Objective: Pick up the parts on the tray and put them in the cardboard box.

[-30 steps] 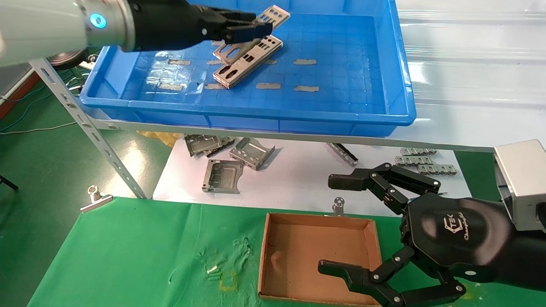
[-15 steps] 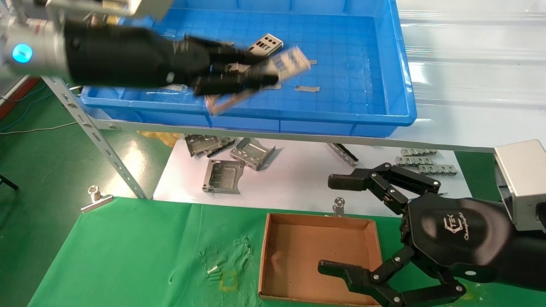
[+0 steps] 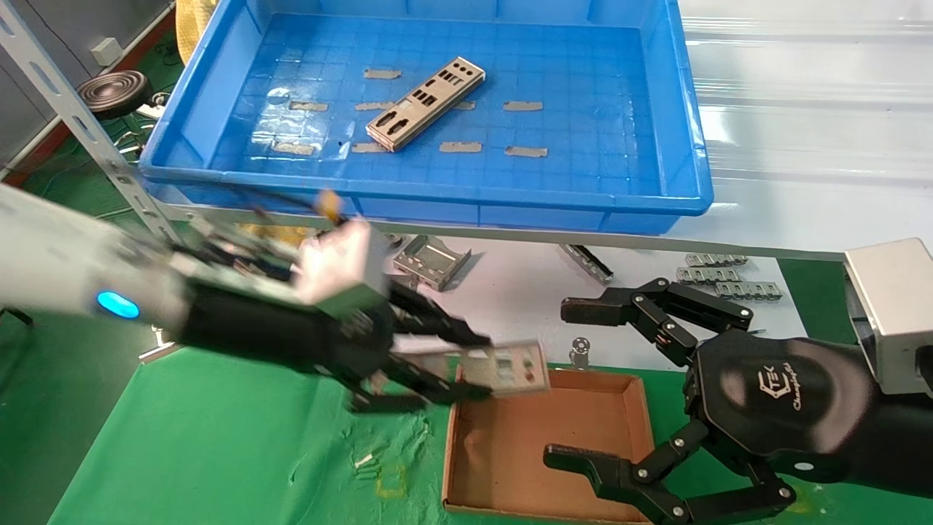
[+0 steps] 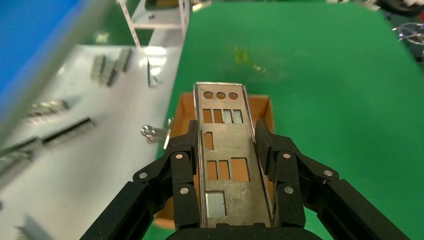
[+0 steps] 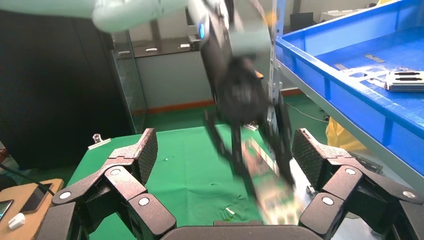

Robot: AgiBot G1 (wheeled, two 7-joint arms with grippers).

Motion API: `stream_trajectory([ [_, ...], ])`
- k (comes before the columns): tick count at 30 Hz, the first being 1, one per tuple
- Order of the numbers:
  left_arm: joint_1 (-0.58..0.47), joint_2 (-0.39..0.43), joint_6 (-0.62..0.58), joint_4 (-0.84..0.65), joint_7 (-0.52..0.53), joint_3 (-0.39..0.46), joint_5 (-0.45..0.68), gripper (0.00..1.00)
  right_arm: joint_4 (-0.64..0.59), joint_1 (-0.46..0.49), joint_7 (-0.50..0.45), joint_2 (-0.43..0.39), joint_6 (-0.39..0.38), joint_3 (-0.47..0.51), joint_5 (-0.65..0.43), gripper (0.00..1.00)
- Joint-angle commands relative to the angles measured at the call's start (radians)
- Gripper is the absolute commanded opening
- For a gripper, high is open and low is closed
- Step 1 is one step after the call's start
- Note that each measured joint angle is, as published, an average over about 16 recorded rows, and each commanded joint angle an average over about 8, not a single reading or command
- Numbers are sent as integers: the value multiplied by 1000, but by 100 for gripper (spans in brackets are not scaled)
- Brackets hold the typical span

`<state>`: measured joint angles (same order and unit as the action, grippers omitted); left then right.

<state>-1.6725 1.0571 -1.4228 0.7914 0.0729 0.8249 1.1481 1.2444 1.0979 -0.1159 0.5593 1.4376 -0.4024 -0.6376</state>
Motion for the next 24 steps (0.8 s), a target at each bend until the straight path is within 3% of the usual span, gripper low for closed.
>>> stream_trajectory([
  [1,48,1,57,60,7,15,14,0,0,0,0,0,0,0,0,100],
  [7,179,94,252,88,-77,36,78,0,0,0,0,0,0,0,0,100],
  [13,246,186,330,35,-168,66,125,0,0,0,0,0,0,0,0,100],
  [15,257,210,348,10,-206,73,140,5,0,0,0,0,0,0,0,100],
  [22,287,260,395,-64,-368,75,158,87,0,0,0,0,0,0,0,100],
  [24,291,268,403,-87,-401,71,154,100,0,0,0,0,0,0,0,100],
])
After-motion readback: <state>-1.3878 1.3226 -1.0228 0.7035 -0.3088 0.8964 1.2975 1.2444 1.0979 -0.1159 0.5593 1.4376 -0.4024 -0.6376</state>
